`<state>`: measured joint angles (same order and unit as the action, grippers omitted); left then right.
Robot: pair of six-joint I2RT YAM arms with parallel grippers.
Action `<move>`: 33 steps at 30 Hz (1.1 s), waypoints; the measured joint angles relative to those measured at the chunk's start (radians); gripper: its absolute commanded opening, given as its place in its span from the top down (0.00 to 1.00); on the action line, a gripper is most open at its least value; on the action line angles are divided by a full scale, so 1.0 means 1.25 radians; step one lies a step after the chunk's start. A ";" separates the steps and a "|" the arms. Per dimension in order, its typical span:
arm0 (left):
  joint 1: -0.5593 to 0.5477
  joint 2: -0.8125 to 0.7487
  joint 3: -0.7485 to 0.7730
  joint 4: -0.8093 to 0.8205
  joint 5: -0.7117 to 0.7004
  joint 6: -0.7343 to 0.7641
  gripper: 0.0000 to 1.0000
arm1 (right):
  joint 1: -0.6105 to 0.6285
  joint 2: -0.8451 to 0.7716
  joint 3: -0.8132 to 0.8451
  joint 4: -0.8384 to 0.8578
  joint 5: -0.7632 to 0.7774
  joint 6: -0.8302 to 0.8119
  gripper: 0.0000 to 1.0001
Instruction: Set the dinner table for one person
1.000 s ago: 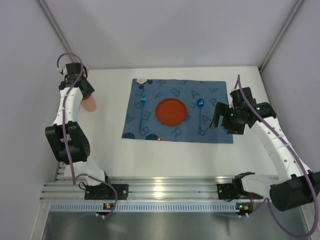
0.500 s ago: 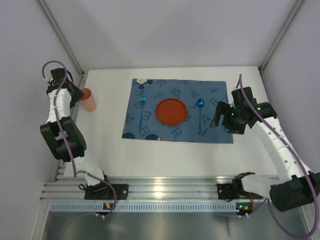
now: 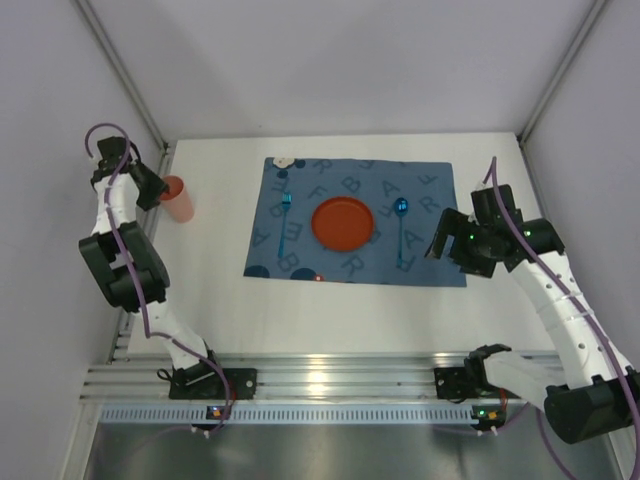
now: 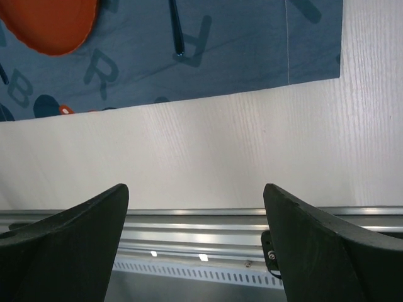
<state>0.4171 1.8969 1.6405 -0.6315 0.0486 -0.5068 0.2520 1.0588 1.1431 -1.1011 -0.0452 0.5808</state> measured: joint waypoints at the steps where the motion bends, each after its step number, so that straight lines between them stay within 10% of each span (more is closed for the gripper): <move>1: 0.000 0.007 0.002 0.000 0.000 -0.001 0.60 | 0.000 -0.005 -0.009 -0.001 0.000 0.004 0.11; 9: 0.002 0.088 0.033 -0.004 0.011 -0.012 0.96 | 0.000 -0.014 -0.024 -0.008 0.003 0.027 0.11; 18: -0.060 0.091 0.076 -0.003 0.066 -0.001 0.98 | 0.000 0.024 0.002 0.004 -0.034 0.031 0.11; 33: -0.569 -0.073 0.066 -0.041 0.053 0.111 0.99 | 0.230 0.422 0.543 0.110 -0.172 0.015 0.08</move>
<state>-0.2939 1.8053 1.7233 -0.6827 0.1154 -0.3683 0.5400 1.5860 1.8214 -0.9638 -0.2600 0.5999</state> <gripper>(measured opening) 0.131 0.920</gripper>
